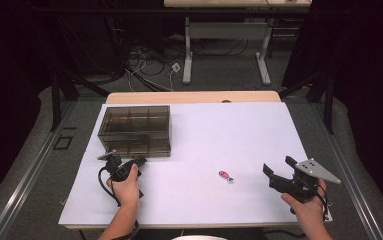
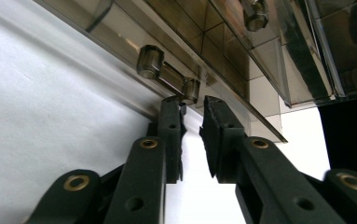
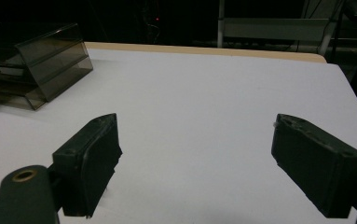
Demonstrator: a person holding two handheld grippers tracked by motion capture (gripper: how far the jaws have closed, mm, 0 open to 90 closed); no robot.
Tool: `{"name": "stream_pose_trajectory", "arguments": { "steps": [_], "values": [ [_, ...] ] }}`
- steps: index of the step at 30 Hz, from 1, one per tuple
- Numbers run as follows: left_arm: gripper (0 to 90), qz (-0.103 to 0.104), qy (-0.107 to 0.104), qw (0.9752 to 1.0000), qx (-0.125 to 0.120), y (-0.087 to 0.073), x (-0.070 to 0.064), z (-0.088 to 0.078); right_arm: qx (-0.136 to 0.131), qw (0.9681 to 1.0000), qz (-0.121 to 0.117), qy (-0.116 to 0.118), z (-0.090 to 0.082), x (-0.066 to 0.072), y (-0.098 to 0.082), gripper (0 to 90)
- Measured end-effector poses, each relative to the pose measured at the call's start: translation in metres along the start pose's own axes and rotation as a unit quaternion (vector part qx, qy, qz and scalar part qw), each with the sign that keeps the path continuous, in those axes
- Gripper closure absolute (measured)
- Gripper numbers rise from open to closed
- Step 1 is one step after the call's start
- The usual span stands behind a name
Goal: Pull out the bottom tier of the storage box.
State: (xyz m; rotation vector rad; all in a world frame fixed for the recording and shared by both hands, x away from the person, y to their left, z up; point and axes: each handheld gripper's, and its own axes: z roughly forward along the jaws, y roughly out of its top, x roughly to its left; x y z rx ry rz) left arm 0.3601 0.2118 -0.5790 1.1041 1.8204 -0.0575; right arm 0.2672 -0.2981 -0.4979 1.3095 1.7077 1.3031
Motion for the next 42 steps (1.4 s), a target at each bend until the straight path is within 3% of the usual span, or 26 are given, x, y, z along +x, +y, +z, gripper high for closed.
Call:
{"name": "stream_pose_trajectory", "arguments": {
  "steps": [5,16,24,31,42],
  "values": [
    [71.0,0.000,-0.003,1.0000,-0.006,-0.002,-0.002,-0.001,0.000,1.0000,-0.001,0.001,0.000,0.000,0.000,14.6],
    [63.0,0.004,-0.026,0.9997,0.004,-0.005,-0.008,-0.002,0.000,1.0000,-0.001,0.001,-0.001,0.000,0.001,14.6],
    [57.7,0.006,-0.031,0.9994,0.009,-0.008,-0.012,-0.001,-0.001,1.0000,-0.002,0.002,-0.001,0.000,0.001,14.7],
    [54.9,-0.003,-0.045,0.9988,0.019,-0.010,-0.015,-0.001,0.000,1.0000,-0.003,0.001,-0.001,0.000,0.001,14.7],
    [49.4,0.008,-0.061,0.9976,0.031,-0.017,-0.027,0.003,0.000,1.0000,-0.004,0.001,-0.001,0.000,0.001,14.7]
  ]
}}
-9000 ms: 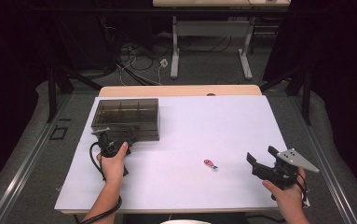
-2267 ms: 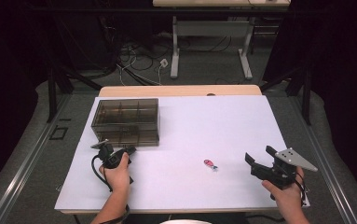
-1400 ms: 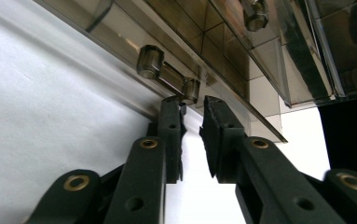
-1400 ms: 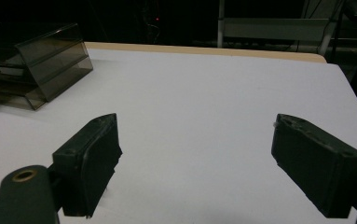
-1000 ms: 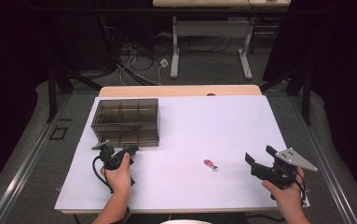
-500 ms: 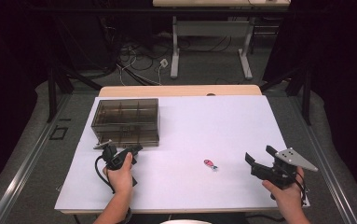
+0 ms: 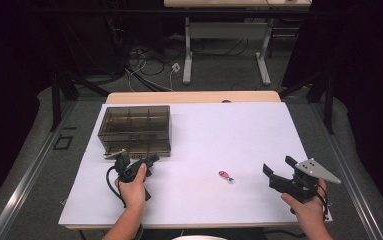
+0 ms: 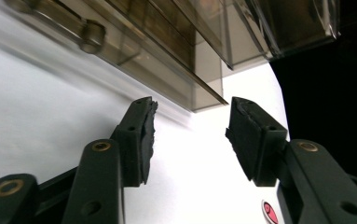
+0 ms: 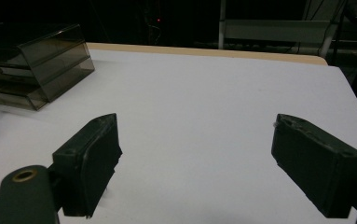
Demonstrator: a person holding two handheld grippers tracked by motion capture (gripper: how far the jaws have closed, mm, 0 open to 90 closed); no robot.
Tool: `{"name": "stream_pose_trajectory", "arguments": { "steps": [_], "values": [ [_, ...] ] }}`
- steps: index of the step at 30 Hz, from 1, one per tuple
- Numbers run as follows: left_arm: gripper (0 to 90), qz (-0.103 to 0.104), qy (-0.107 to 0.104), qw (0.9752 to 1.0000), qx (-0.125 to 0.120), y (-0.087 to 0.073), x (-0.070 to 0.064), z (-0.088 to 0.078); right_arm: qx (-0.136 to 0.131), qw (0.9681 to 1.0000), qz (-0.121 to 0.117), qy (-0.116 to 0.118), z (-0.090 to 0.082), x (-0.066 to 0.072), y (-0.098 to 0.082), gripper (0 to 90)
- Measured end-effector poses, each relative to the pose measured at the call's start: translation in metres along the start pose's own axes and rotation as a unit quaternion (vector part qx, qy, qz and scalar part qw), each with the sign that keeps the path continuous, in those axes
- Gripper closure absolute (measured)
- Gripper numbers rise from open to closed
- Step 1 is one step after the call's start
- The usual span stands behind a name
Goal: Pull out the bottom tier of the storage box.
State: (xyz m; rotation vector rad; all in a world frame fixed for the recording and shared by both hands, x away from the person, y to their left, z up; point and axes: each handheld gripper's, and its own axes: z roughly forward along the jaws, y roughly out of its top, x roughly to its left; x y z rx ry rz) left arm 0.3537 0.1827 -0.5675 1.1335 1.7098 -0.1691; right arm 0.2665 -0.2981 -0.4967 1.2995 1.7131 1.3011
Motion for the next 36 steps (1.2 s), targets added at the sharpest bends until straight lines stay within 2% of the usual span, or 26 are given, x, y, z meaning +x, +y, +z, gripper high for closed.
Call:
{"name": "stream_pose_trajectory", "arguments": {
  "steps": [6,8,11,13,18,20,26,28,30,31,35,36],
  "values": [
    [43.9,0.026,-0.001,0.9995,0.020,-0.002,-0.004,0.004,-0.001,1.0000,0.000,0.002,0.000,0.000,0.000,14.6],
    [42.0,0.028,-0.002,0.9994,0.018,-0.003,-0.005,0.005,-0.001,1.0000,0.000,0.002,0.000,0.000,0.000,14.6],
    [38.6,0.044,-0.001,0.9988,0.021,-0.004,-0.008,0.006,0.000,1.0000,0.000,0.002,0.000,0.000,0.000,14.7],
    [36.5,0.048,0.000,0.9988,0.011,-0.004,-0.011,0.008,-0.001,1.0000,-0.001,0.001,0.000,0.000,0.000,14.6],
    [32.9,0.065,0.003,0.9978,0.007,-0.004,-0.014,0.006,-0.001,1.0000,-0.001,0.002,0.000,0.000,0.000,14.7],
    [31.6,0.084,0.010,0.9964,0.001,-0.004,-0.017,0.006,0.000,1.0000,-0.001,0.001,0.000,0.000,0.000,14.7],
    [29.9,0.105,0.022,0.9942,0.001,-0.005,-0.020,0.006,0.000,1.0000,-0.001,0.001,0.000,0.000,0.000,14.7],
    [29.3,0.123,0.028,0.9920,0.003,-0.006,-0.023,0.006,0.000,1.0000,-0.001,0.001,0.000,0.000,0.000,14.7],
    [29.0,0.126,0.030,0.9916,0.005,-0.007,-0.024,0.007,0.000,1.0000,-0.001,0.002,0.000,0.000,0.000,14.7],
    [28.2,0.137,0.036,0.9899,0.007,-0.007,-0.025,0.008,0.000,1.0000,-0.001,0.002,0.000,0.000,0.000,14.7],
    [28.0,0.144,0.034,0.9890,0.009,-0.008,-0.028,0.008,-0.001,1.0000,-0.001,0.002,0.000,0.000,0.000,14.7],
    [28.0,0.141,0.033,0.9894,0.010,-0.009,-0.029,0.009,-0.001,1.0000,-0.001,0.002,0.000,0.000,0.000,14.7]
  ]
}}
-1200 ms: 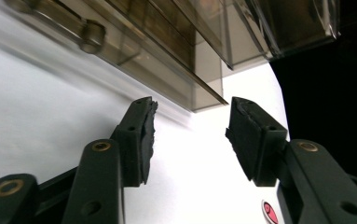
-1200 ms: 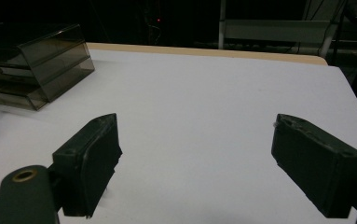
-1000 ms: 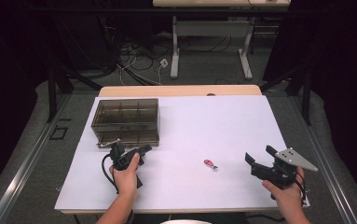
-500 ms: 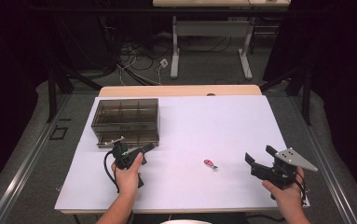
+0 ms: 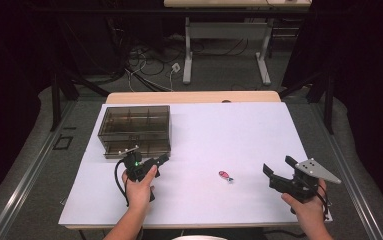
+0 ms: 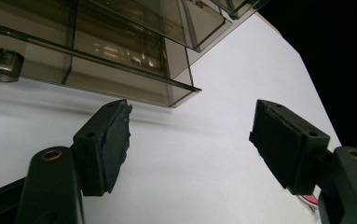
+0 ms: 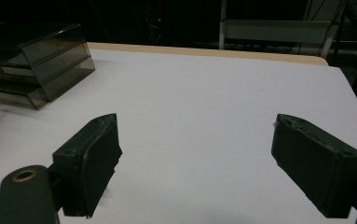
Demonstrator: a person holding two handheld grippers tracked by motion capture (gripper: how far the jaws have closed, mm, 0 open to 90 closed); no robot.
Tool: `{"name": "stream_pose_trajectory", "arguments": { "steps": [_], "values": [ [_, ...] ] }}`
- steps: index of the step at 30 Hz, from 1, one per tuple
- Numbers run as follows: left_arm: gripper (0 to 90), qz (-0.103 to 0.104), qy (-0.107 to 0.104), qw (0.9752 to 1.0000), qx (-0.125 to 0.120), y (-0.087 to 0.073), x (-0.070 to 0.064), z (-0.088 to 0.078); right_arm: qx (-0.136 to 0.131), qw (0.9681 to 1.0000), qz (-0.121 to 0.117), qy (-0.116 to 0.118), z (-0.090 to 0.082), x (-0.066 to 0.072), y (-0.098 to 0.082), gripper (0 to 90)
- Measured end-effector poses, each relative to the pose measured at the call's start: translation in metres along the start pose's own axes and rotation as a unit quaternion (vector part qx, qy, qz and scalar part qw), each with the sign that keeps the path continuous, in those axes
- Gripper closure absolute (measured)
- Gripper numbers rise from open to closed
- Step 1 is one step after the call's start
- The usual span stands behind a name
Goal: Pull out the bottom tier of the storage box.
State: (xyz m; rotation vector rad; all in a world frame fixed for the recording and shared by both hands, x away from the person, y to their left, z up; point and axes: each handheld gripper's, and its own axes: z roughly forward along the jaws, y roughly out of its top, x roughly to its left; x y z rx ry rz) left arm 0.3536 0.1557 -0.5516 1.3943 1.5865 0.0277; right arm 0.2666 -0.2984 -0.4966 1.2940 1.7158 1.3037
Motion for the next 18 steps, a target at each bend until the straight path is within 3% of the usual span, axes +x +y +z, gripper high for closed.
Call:
{"name": "stream_pose_trajectory", "arguments": {
  "steps": [6,10,12,13,16,17,18],
  "values": [
    [27.1,0.012,-0.007,0.9999,-0.004,0.003,-0.002,-0.001,0.000,1.0000,0.000,0.001,0.000,0.000,0.000,14.8],
    [26.6,0.023,-0.001,0.9997,0.009,0.005,-0.005,-0.003,0.000,1.0000,0.000,0.000,0.000,0.000,0.000,14.8],
    [24.5,0.019,0.004,0.9997,0.018,0.006,-0.008,-0.003,0.000,1.0000,0.000,0.001,0.000,0.000,0.000,14.8],
    [23.1,0.032,0.013,0.9991,0.025,0.007,-0.009,-0.003,0.001,1.0000,0.000,0.000,0.000,0.000,0.000,14.8],
    [16.9,0.042,0.020,0.9985,0.029,0.008,-0.010,-0.003,0.001,1.0000,0.000,0.000,0.000,0.000,0.000,14.7],
    [15.7,0.058,0.037,0.9969,0.037,0.010,-0.012,-0.002,0.000,1.0000,0.000,0.000,0.000,0.000,0.000,14.8],
    [15.9,0.058,0.037,0.9969,0.037,0.010,-0.012,-0.002,0.000,1.0000,0.000,0.000,0.000,0.000,0.000,14.8]
  ]
}}
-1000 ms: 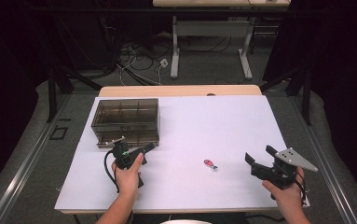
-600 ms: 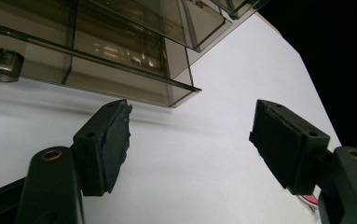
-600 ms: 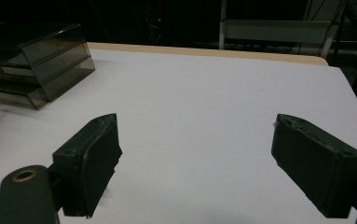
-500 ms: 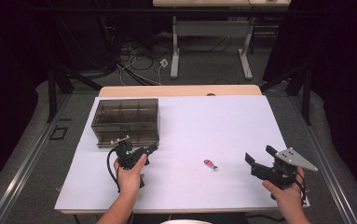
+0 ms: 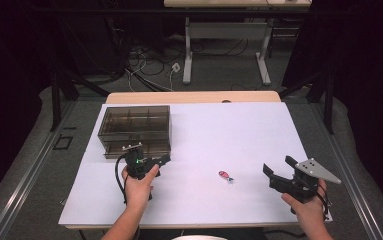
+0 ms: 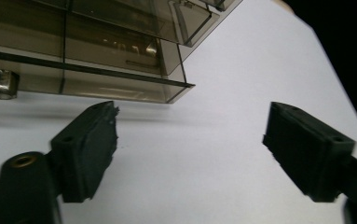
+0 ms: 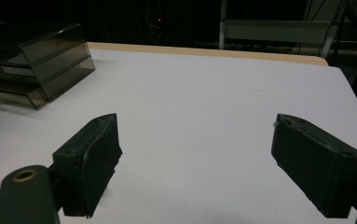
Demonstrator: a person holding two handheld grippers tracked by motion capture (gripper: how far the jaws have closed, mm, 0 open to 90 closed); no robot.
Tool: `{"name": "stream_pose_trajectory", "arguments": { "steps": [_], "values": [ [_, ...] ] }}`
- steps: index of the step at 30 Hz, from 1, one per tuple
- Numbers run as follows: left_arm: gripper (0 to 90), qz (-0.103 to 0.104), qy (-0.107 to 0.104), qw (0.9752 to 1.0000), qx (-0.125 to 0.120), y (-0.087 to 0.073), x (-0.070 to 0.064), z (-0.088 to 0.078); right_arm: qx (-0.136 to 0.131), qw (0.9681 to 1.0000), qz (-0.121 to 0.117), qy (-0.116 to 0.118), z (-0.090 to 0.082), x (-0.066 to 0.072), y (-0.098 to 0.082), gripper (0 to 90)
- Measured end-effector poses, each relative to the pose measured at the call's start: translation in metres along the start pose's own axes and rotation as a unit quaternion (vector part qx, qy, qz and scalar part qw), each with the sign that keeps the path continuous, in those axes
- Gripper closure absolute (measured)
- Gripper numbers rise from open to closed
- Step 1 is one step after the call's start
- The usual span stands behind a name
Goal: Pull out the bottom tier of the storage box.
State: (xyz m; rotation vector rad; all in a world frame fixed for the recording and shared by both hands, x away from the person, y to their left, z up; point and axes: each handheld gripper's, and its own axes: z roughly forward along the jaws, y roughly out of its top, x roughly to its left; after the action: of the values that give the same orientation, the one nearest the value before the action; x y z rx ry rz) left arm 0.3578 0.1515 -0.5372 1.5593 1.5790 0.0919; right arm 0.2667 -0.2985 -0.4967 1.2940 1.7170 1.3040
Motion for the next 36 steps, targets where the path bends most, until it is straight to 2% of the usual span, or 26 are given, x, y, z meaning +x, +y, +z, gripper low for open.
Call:
{"name": "stream_pose_trajectory", "arguments": {
  "steps": [1,4,5,12,16,17,23,27,32,33,36],
  "values": [
    [15.9,0.010,0.009,0.9999,0.006,0.001,-0.001,0.000,0.000,1.0000,0.000,0.000,0.000,0.000,0.000,14.8],
    [15.6,0.015,0.018,0.9997,0.012,0.003,-0.002,0.000,0.000,1.0000,-0.001,0.001,0.000,0.000,0.000,14.8],
    [15.5,0.020,0.029,0.9993,0.015,0.005,-0.002,-0.001,0.000,1.0000,-0.002,0.001,0.000,0.000,0.000,14.8],
    [4.0,0.034,0.022,0.9990,0.016,0.009,-0.001,-0.005,0.007,0.9999,0.004,0.008,0.000,0.000,0.000,15.0],
    [0.3,0.041,0.032,0.9983,0.027,0.012,0.000,-0.006,0.006,0.9999,0.003,0.014,0.001,0.000,0.000,15.1],
    [0.3,0.047,0.041,0.9977,0.027,0.013,0.000,-0.006,0.007,0.9999,0.000,0.016,0.001,0.000,0.000,15.1],
    [0.2,0.063,0.051,0.9961,0.035,0.016,0.002,-0.010,0.011,0.9997,0.003,0.024,0.002,0.000,0.000,15.3],
    [0.3,0.063,0.050,0.9961,0.035,0.019,0.004,-0.012,0.018,0.9993,0.000,0.033,0.003,0.000,0.000,15.4],
    [0.2,0.073,0.055,0.9949,0.042,0.023,0.007,-0.016,0.023,0.9990,-0.001,0.040,0.004,0.001,0.000,15.4],
    [0.2,0.080,0.053,0.9944,0.044,0.024,0.008,-0.018,0.027,0.9987,-0.002,0.043,0.004,0.002,0.000,15.5],
    [0.2,0.085,0.049,0.9940,0.047,0.027,0.010,-0.021,0.030,0.9983,-0.005,0.050,0.005,0.002,0.000,15.4]
  ]
}}
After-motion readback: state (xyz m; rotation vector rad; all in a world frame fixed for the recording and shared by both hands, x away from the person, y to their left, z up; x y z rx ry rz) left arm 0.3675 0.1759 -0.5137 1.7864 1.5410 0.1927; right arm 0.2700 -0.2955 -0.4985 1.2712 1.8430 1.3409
